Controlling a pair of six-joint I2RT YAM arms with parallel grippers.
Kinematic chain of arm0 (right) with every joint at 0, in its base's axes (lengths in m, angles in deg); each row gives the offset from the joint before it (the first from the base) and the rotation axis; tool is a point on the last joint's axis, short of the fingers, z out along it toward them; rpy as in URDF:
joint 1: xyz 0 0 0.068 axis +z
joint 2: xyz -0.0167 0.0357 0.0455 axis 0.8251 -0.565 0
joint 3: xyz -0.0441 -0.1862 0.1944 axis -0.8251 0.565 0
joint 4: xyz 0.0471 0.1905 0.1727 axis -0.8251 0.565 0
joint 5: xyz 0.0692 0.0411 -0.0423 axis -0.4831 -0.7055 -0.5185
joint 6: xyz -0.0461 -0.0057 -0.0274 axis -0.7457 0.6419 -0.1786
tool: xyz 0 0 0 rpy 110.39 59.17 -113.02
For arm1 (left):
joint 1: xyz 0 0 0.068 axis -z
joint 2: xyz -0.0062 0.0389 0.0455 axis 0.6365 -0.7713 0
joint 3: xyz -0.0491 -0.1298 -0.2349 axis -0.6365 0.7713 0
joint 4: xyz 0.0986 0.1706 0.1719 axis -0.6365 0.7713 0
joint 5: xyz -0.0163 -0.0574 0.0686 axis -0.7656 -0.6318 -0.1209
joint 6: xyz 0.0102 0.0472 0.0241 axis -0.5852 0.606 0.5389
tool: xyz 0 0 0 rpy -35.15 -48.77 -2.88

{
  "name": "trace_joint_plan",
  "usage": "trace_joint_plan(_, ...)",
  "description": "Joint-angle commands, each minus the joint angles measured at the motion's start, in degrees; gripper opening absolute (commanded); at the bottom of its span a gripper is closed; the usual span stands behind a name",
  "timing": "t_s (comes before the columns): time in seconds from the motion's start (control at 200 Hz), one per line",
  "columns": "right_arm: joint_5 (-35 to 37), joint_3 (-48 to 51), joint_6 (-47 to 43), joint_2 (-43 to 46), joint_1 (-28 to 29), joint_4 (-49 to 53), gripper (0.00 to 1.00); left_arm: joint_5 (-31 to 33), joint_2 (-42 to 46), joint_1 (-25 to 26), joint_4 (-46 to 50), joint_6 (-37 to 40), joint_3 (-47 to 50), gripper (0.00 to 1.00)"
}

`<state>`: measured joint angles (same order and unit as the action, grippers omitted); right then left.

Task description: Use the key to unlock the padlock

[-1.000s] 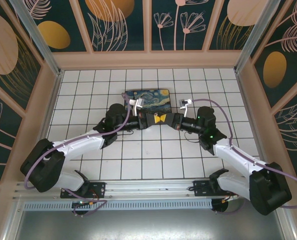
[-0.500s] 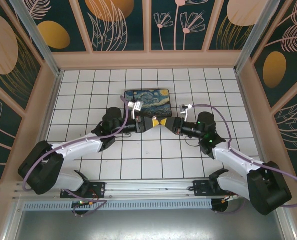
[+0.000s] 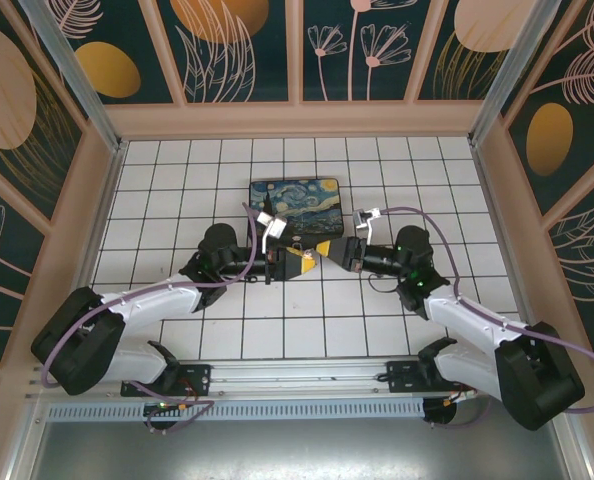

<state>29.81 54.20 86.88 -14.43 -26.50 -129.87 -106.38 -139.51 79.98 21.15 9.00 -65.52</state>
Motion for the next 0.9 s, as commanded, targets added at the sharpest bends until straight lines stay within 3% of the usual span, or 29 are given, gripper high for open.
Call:
trace_joint_plan(0.0,-0.9,2.4,1.4,2.0,0.3,-2.6,0.35,0.1,-0.3,-0.1,0.8,3.2,-1.2,0.15)
trace_joint_plan(0.585,1.1,-1.3,0.4,-0.4,3.8,-6.4,0.37,-0.7,-1.9,-0.1,-1.8,1.5,0.7,0.15)
trace_joint_plan(0.821,0.5,-3.4,-4.5,-2.0,3.9,-4.4,0.39,-2.2,-2.0,-0.1,-3.2,0.4,0.7,0.14)
trace_joint_plan(0.896,0.0,-4.1,-5.7,-2.5,3.9,-4.3,0.35,-2.5,-2.0,-0.1,-3.2,0.3,0.5,0.14)
